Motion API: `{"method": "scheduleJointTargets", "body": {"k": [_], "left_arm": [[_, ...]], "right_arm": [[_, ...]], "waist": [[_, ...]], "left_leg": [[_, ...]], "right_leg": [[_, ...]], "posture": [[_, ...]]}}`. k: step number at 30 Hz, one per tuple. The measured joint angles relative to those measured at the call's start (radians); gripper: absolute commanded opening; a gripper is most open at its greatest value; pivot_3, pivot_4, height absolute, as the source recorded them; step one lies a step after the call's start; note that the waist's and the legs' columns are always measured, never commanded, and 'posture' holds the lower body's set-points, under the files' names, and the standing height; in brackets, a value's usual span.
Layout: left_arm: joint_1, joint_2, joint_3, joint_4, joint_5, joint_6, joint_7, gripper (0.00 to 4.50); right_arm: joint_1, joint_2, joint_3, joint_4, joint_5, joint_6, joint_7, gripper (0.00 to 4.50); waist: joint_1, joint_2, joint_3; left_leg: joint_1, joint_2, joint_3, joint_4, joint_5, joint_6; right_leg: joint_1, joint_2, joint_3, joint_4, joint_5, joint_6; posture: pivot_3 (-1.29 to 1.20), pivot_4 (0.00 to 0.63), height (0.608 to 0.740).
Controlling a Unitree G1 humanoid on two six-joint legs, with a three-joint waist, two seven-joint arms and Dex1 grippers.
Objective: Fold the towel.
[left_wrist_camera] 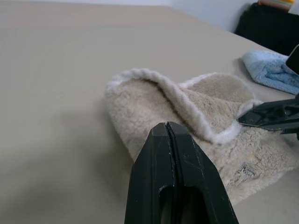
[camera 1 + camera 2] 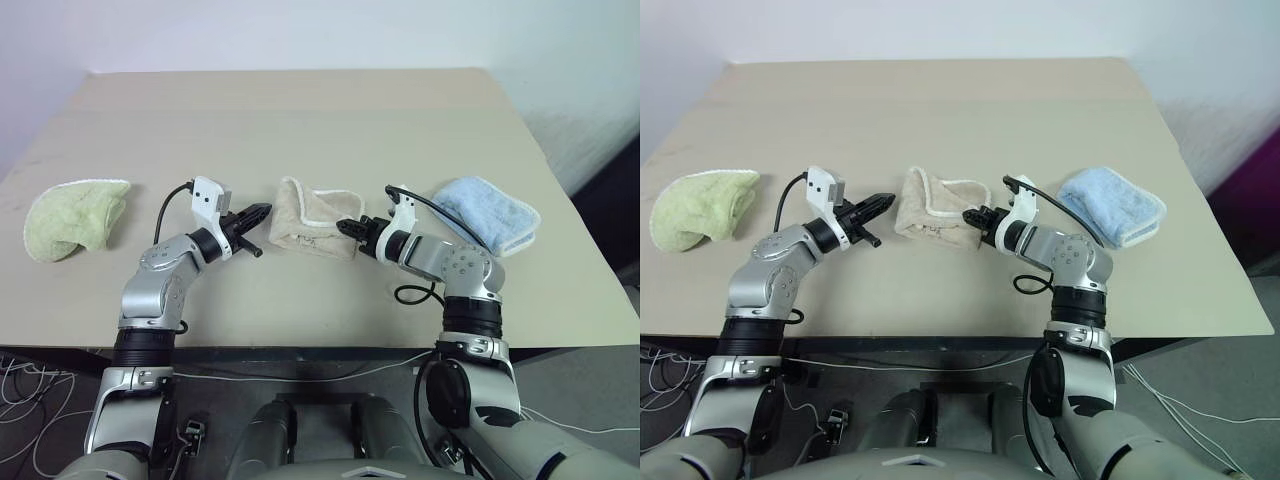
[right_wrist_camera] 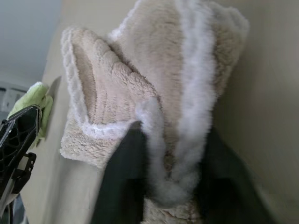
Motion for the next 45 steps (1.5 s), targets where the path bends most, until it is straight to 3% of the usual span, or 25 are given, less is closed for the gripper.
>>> {"method": "scheduleJointTargets", "body": {"k": [12,19,24,27,35,44,45], "left_arm": [[-0.001,-0.009,-0.015,0.000,0.001,-0.001,0.001,0.00],[0.001,-0.012,-0.015,0.000,0.001,-0.002,0.004,0.00],[-0.006,-0.039,-0.035,0.007,0.003,-0.007,0.002,0.00],[-0.015,-0.047,-0.048,0.009,0.004,-0.008,0.000,0.00],[-0.017,-0.068,-0.062,0.010,0.006,-0.009,-0.001,0.00],[-0.017,-0.079,-0.085,0.010,0.017,-0.009,-0.004,0.00],[-0.017,-0.080,-0.086,0.010,0.017,-0.009,-0.004,0.00]], "right_arm": [[0.002,-0.021,-0.062,-0.107,0.100,0.017,-0.042,0.02],[-0.141,-0.271,-0.271,-0.180,0.177,-0.008,-0.167,0.02],[-0.153,-0.353,-0.410,-0.151,0.196,-0.025,-0.303,0.02],[-0.134,-0.351,-0.499,-0.135,0.224,0.006,-0.413,0.02],[-0.027,-0.216,-0.707,-0.149,0.300,0.044,-0.761,0.02],[-0.008,-0.187,-0.709,-0.197,0.425,-0.015,-0.888,0.02],[-0.005,-0.187,-0.704,-0.198,0.445,-0.026,-0.890,0.29]], "waist": [[0.001,0.000,0.000],[0.025,0.000,0.000],[0.026,0.000,0.000],[0.024,0.000,0.000],[0.025,0.001,0.000],[0.025,0.001,0.000],[0.025,0.001,0.000]], "left_leg": [[0.000,0.000,0.000,0.000,0.000,0.000],[-0.001,0.000,0.000,0.000,0.000,0.000],[-0.001,0.000,0.000,0.000,0.000,0.000],[-0.001,0.000,0.001,-0.001,0.000,0.000],[-0.001,0.000,0.002,0.000,0.000,0.001],[-0.001,0.000,0.002,0.000,0.001,0.001],[-0.001,0.000,0.002,0.000,0.001,0.001]], "right_leg": [[0.000,0.000,0.000,0.000,0.000,0.000],[0.000,0.000,0.000,-0.002,0.000,0.000],[0.001,-0.001,0.000,-0.002,0.000,0.000],[0.001,0.000,0.001,-0.001,0.000,0.000],[0.001,0.000,0.001,-0.001,0.000,0.000],[0.001,0.001,0.001,-0.001,0.000,0.000],[0.001,0.001,0.001,-0.001,0.000,0.000]], "posture": [[0.00,0.150,0.740],[0.00,0.150,0.740],[0.00,0.150,0.740],[0.00,0.150,0.740],[0.00,0.150,0.740],[0.00,0.150,0.740],[0.00,0.150,0.740]]}}
